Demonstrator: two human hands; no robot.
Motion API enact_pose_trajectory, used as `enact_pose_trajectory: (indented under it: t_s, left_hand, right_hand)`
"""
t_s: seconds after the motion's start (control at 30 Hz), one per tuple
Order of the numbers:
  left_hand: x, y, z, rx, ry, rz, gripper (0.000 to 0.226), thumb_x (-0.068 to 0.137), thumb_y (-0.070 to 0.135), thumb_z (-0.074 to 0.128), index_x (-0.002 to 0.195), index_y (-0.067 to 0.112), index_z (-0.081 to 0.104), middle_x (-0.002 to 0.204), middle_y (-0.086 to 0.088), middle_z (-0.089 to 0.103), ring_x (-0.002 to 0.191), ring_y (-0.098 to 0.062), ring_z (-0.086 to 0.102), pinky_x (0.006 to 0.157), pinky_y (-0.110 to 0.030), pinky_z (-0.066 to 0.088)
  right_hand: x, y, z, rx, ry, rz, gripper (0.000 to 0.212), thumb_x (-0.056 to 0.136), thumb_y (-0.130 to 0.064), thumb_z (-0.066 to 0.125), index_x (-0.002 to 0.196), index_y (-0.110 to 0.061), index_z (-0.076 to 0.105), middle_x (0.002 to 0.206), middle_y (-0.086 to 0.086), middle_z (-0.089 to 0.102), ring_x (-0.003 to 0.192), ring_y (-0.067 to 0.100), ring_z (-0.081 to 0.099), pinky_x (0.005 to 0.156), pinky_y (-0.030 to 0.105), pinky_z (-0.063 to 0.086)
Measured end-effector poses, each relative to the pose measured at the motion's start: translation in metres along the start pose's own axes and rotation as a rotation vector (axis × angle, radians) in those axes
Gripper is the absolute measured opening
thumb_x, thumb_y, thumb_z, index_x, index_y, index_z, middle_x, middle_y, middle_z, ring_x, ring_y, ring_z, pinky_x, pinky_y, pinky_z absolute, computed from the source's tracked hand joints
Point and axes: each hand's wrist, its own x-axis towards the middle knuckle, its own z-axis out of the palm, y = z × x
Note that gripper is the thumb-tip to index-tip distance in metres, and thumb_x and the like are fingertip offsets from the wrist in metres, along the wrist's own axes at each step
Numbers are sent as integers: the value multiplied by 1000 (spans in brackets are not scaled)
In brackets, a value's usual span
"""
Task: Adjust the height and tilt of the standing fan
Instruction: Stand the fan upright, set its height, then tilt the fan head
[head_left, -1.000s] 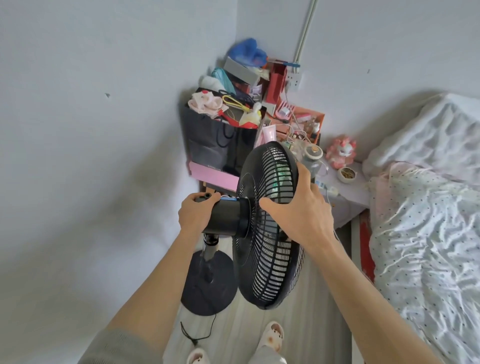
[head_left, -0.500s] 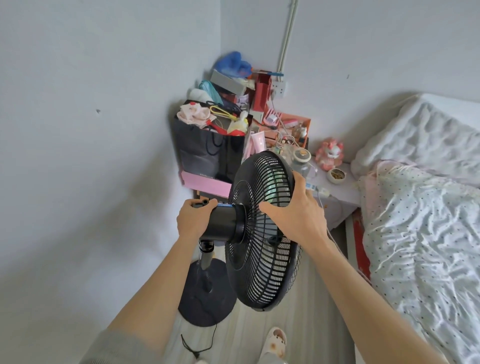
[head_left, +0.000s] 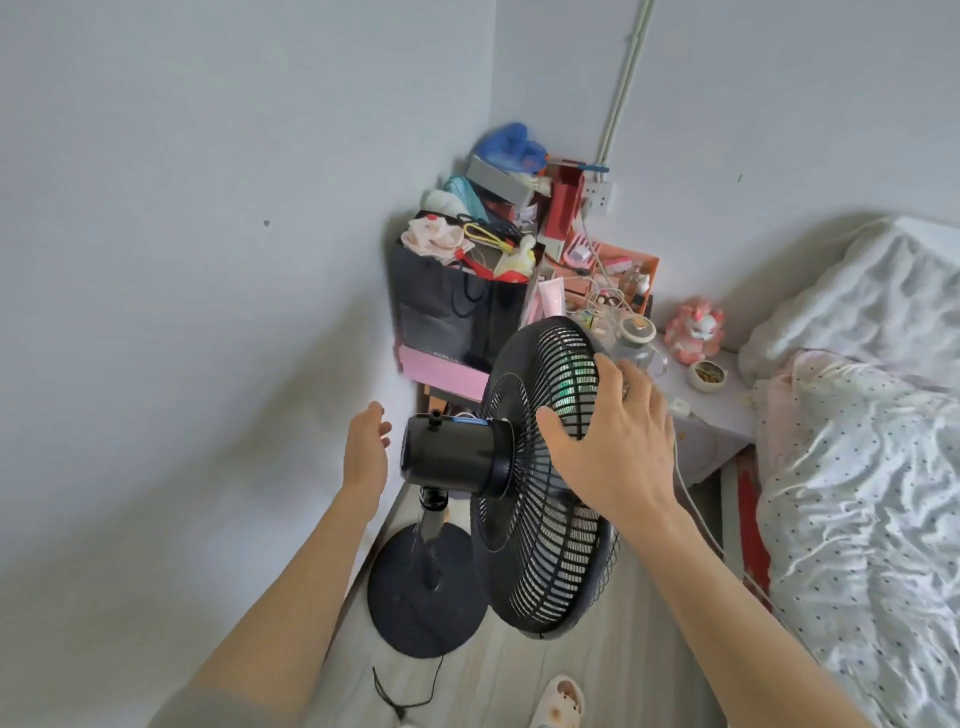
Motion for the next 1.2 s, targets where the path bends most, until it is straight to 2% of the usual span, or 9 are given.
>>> enact_pose_trajectory:
  t_s: [0.1,0.2,0.3,0.43,0.63,0.8,0.97,1.1,1.2]
  left_hand:
    - [1,-24,-17,77,30,-114,41,110,29,35,143,7,47,133,-13,54,122,-31,53,101,-42,42]
    - [2,-51,-30,145,-10,-211,29,109,27,37,126,9,52,118,-11,52,104,-28,50,81,-37,45]
    - [9,-84,-36,391,-92,-233,29,108,23,37,127,9,55,118,-9,55,103,-24,54,99,-41,47]
    - [17,-124,-40,692,-289,-196,21,105,15,37,120,23,50,120,-8,63,100,-24,61,97,-40,51]
    - [49,-166,-42,798,-395,-156,53,105,17,39,157,24,31,153,-13,50,129,-31,56,90,-30,45]
    - [94,-176,-30,784,-374,-72,56,105,10,39,158,29,33,124,-15,68,66,-18,57,50,-26,38]
    - [105,-185,-9,792,-487,-62,32,99,-1,43,125,5,59,120,-31,63,88,-45,60,67,-36,41]
    - [99,-188,-12,835,-447,-16,28,95,4,48,108,28,53,104,-9,69,83,-26,60,71,-35,48]
    - [99,-191,-17,828,-406,-57,21,94,10,49,112,14,59,113,-11,72,98,-32,65,79,-37,50]
  right_hand:
    - [-10,-19,11,-28,63,-172,67,90,-49,60,147,-18,42,158,11,36,151,32,19,122,54,17]
    - [-20,-47,36,122,66,-354,55,90,-43,62,136,-14,54,148,9,48,147,30,30,118,47,31]
    - [-18,-74,71,195,-86,-366,57,94,-48,54,138,-13,49,145,6,49,142,25,34,115,44,36]
    - [4,-85,121,26,-186,-321,67,93,-59,49,145,-17,44,148,6,48,141,26,36,118,44,27]
    - [3,-82,174,-131,-65,-326,54,85,-57,53,130,-28,61,122,8,66,119,31,56,108,51,35]
    - [5,-83,192,-95,88,-378,46,87,-52,57,123,-26,67,116,6,70,113,29,61,104,51,39]
    - [9,-81,197,-44,176,-355,32,98,-45,52,115,-26,71,108,2,72,106,26,64,100,50,42]
    - [7,-78,197,-50,181,-331,30,100,-40,47,114,-26,70,107,2,72,103,26,63,98,46,42]
    - [4,-77,194,-46,154,-307,33,102,-41,43,118,-28,68,112,2,71,108,25,61,100,47,40]
